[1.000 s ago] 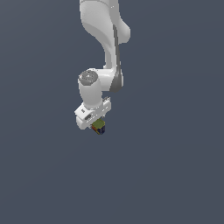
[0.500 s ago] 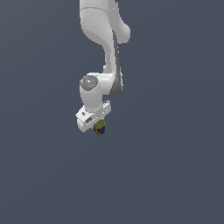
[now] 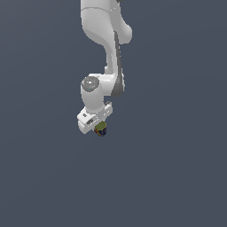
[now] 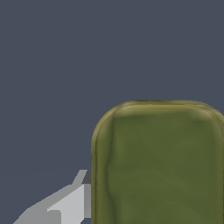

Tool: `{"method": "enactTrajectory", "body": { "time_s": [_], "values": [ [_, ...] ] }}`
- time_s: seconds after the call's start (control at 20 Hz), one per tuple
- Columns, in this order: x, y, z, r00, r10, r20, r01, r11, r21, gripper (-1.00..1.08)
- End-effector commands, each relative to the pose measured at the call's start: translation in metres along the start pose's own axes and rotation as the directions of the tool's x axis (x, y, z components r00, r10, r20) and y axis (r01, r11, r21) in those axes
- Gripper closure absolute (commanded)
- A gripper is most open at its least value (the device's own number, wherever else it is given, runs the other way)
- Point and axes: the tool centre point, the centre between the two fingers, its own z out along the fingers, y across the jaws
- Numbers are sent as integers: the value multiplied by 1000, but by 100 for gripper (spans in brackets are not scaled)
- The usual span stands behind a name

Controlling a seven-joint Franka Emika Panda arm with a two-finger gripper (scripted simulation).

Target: Pick up the object and move it to a goal position.

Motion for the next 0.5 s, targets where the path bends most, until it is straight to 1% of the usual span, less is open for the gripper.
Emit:
{"method": "enactTrajectory", "body": {
  "time_s": [0.0,0.25,0.45],
  "values": [
    [2,-2,-2,1000,-1,-1,1,1000,-1,108],
    [12,-14,-15,1000,-1,-1,1,1000,-1,108],
    [27,-33,-35,1000,-1,0,1,1000,-1,108]
  ]
}}
